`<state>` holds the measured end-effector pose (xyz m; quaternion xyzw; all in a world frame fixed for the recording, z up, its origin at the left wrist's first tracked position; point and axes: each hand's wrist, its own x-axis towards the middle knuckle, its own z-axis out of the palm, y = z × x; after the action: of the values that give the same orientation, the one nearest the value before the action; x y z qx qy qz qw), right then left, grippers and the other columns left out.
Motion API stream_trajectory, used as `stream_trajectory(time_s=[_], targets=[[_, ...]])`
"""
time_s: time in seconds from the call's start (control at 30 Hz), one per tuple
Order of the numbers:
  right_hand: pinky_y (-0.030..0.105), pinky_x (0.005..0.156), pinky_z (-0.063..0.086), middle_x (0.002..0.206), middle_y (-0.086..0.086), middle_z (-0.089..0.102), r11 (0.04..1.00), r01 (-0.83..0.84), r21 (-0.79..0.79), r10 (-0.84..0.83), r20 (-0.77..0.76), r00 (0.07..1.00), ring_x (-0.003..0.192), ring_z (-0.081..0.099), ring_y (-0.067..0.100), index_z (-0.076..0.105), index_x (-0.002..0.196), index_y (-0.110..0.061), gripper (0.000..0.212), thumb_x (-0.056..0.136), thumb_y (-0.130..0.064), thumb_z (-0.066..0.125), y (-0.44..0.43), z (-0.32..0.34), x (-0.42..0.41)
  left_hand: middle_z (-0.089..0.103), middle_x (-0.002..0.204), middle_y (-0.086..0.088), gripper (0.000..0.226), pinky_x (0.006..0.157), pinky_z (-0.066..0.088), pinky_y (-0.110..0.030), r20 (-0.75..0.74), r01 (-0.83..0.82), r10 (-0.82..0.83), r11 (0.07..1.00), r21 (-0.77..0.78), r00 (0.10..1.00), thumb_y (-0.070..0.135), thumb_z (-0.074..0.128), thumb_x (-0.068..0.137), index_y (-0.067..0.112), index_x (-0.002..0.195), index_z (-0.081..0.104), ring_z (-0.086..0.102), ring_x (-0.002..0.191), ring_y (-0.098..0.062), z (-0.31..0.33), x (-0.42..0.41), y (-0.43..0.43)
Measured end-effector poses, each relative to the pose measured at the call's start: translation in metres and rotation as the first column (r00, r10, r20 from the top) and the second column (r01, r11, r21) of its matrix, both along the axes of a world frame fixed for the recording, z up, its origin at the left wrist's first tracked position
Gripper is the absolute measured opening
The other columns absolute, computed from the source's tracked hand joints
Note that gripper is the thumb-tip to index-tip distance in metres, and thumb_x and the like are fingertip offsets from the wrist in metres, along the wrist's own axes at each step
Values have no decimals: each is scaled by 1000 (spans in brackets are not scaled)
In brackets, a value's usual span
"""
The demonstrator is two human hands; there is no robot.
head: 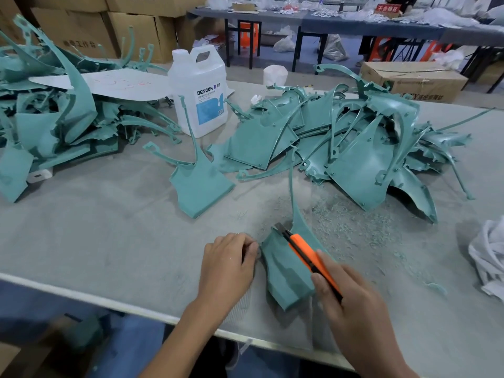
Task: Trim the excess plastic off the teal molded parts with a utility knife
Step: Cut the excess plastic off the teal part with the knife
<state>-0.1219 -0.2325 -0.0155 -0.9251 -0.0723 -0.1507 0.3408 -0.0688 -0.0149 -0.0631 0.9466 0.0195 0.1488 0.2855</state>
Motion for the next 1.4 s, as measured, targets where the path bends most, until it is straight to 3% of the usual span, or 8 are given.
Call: stream_trajectory(time_s=[0.13, 0.37, 0.63, 0.87, 1.07, 1.2, 1.3, 1.4], targets=[[30, 71, 47, 103, -3, 69, 997, 61, 39, -60, -22, 998, 87, 67, 25, 67, 130, -26, 43, 89, -33, 63, 4, -2, -1, 59, 86, 21, 38, 76, 25, -28, -61, -50, 50, 999, -8, 997, 66, 33, 91, 38, 87, 58, 45, 82, -6, 6, 5, -10], [33, 76, 47, 118, -1, 67, 998, 51, -28, -54, -116, 992, 101, 66, 28, 60, 138, -28, 45, 93, -28, 67, 19, -3, -3, 51, 75, 17, 26, 73, 24, -32, -53, -30, 30, 1000, -3, 998, 52, 57, 91, 32, 77, 47, 45, 78, -11, 5, 9, -19], [42, 66, 56, 108, 6, 71, 990, 72, -119, -77, -43, 996, 88, 70, 33, 65, 133, -19, 46, 88, -16, 74, 15, -1, 0, 51, 74, 18, 26, 73, 25, -32, -70, -13, 11, 999, -32, 997, 50, 59, 91, 33, 76, 47, 48, 79, -11, 5, 9, -17], [34, 62, 53, 101, 1, 71, 991, 99, -95, -98, 21, 995, 81, 69, 28, 69, 128, -20, 45, 84, -13, 77, -12, -7, -2, 56, 72, 15, 24, 77, 34, -31, -131, 18, -34, 992, -121, 991, 44, 63, 91, 30, 76, 51, 52, 77, -10, 15, 9, -12], [14, 76, 44, 106, -14, 67, 996, 46, 71, -47, 8, 999, 90, 60, 6, 66, 128, -33, 41, 87, -32, 63, -26, 4, -6, 57, 58, 17, 24, 60, 40, -26, -342, 101, -189, 960, -261, 921, 32, 74, 86, 31, 67, 59, 48, 55, 0, 41, 9, 50], [5, 76, 41, 102, -26, 63, 998, -22, 61, 27, -74, 997, 88, 57, -2, 56, 126, -49, 39, 87, -43, 56, -23, 11, -4, 65, 84, 19, 8, 76, 46, -26, -312, 42, -71, 994, -99, 948, 40, 76, 83, 38, 85, 68, 59, 82, -5, 57, 11, 63], [15, 62, 45, 79, -20, 61, 996, -83, -17, 79, -175, 981, 71, 58, 5, 38, 127, -61, 41, 92, -46, 56, -18, 9, 0, 52, 120, 14, 66, 101, 40, -35, -280, -2, 19, 998, 63, 960, 76, 62, 71, 41, 126, 53, 48, 116, -12, 49, 3, 34], [31, 60, 48, 90, -17, 65, 985, -124, -116, 106, -150, 983, 73, 63, 13, 31, 130, -62, 41, 92, -55, 47, -12, 12, 3, 43, 137, 9, 111, 107, 31, -37, -275, -49, 84, 990, 133, 958, 98, 42, 51, 33, 140, 35, 37, 129, -19, 34, -8, -2]])
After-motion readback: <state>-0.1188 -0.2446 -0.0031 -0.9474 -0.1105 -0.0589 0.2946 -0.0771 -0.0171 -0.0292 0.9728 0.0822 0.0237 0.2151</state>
